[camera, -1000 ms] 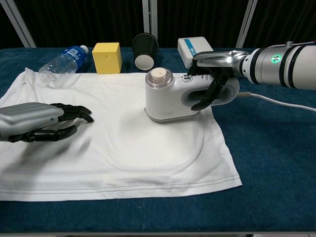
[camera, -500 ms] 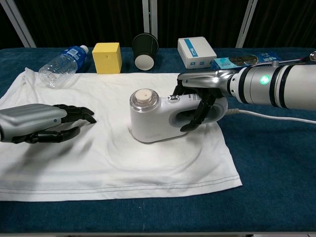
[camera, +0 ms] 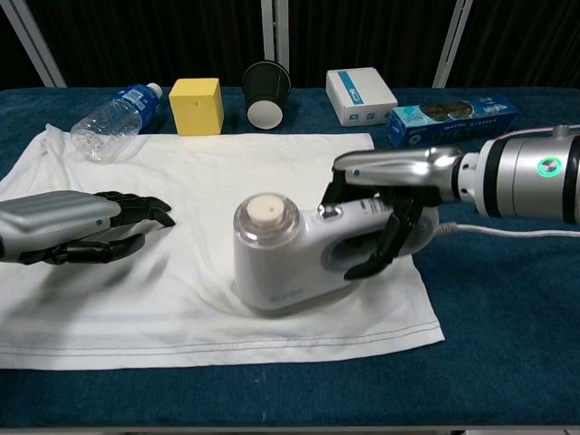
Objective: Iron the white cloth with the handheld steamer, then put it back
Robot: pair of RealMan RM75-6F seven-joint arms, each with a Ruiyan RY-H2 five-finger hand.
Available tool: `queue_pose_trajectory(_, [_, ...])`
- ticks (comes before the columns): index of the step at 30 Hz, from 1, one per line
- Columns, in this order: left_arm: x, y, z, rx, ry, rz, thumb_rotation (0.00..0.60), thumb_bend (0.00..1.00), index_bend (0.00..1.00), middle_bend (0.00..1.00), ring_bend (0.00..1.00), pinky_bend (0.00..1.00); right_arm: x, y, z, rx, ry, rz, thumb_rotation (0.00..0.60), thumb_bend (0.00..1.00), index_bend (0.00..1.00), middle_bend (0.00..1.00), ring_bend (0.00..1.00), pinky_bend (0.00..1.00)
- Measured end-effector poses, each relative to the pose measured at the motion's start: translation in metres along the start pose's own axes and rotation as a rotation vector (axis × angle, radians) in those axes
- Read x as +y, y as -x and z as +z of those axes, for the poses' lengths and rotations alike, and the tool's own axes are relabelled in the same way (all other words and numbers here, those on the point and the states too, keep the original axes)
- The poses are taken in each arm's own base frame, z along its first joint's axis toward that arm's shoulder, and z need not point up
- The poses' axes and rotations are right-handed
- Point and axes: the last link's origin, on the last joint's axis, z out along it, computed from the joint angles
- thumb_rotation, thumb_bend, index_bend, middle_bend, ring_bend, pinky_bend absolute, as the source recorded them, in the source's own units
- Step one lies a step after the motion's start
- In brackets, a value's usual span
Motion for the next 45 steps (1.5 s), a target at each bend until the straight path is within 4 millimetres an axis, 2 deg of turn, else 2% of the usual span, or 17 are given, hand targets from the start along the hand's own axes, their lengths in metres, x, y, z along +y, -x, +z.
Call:
queue_pose_trajectory(8, [0.0, -0.001, -0.001, 0.002, 0.0, -0.001, 0.0, 0.42, 0.11, 0.03, 0.0, 0.0, 0.042, -0.028, 0.022, 0.119, 0.13, 0.039, 0.6, 0.35, 1.0, 0.94, 0.97, 0.63])
queue_pose_trajectory(12, [0.001, -0.001, -0.001, 0.004, 0.002, 0.001, 0.0, 0.42, 0.11, 0.03, 0.0, 0.0, 0.061, -0.031, 0.034, 0.132, 0.196, 0.049, 0.6, 0.35, 1.0, 0.94, 0.97, 0.63])
queue_pose_trajectory(16, [0.001, -0.002, -0.001, 0.004, 0.001, 0.001, 0.0, 0.42, 0.11, 0.03, 0.0, 0.0, 0.066, -0.027, 0.036, 0.096, 0.218, 0.031, 0.6, 0.35, 1.0, 0.94, 0.97, 0.63])
queue_pose_trajectory(20, [0.001, -0.002, -0.001, 0.005, 0.001, 0.001, 0.0, 0.42, 0.11, 0.03, 0.0, 0.0, 0.065, -0.021, 0.026, 0.067, 0.21, 0.011, 0.6, 0.35, 1.0, 0.94, 0.97, 0.62])
queue_pose_trajectory(25, [0.001, -0.002, -0.002, 0.006, 0.0, -0.005, 0.0, 0.42, 0.11, 0.03, 0.0, 0.0, 0.059, -0.007, 0.004, 0.023, 0.18, -0.01, 0.6, 0.35, 1.0, 0.94, 0.97, 0.62])
queue_pose_trajectory(32, [0.002, -0.003, -0.001, 0.01, 0.005, -0.007, 0.0, 0.42, 0.11, 0.03, 0.0, 0.0, 0.045, 0.02, -0.027, -0.046, 0.103, -0.047, 0.6, 0.35, 1.0, 0.94, 0.97, 0.62])
queue_pose_trajectory(35, [0.002, -0.004, -0.001, 0.012, 0.005, -0.008, 0.0, 0.42, 0.11, 0.03, 0.0, 0.0, 0.038, 0.025, -0.04, -0.057, 0.067, -0.049, 0.6, 0.35, 1.0, 0.94, 0.97, 0.62])
queue_pose_trajectory(40, [0.002, -0.005, -0.001, 0.011, 0.006, -0.002, 0.0, 0.42, 0.11, 0.03, 0.0, 0.0, 0.037, 0.013, -0.057, -0.003, 0.051, -0.021, 0.6, 0.35, 1.0, 0.94, 0.97, 0.62])
queue_pose_trajectory(45, [0.001, -0.006, 0.0, 0.012, 0.003, -0.001, 0.0, 0.42, 0.11, 0.03, 0.0, 0.0, 0.056, -0.014, -0.049, 0.095, 0.107, 0.009, 0.6, 0.35, 1.0, 0.94, 0.97, 0.62])
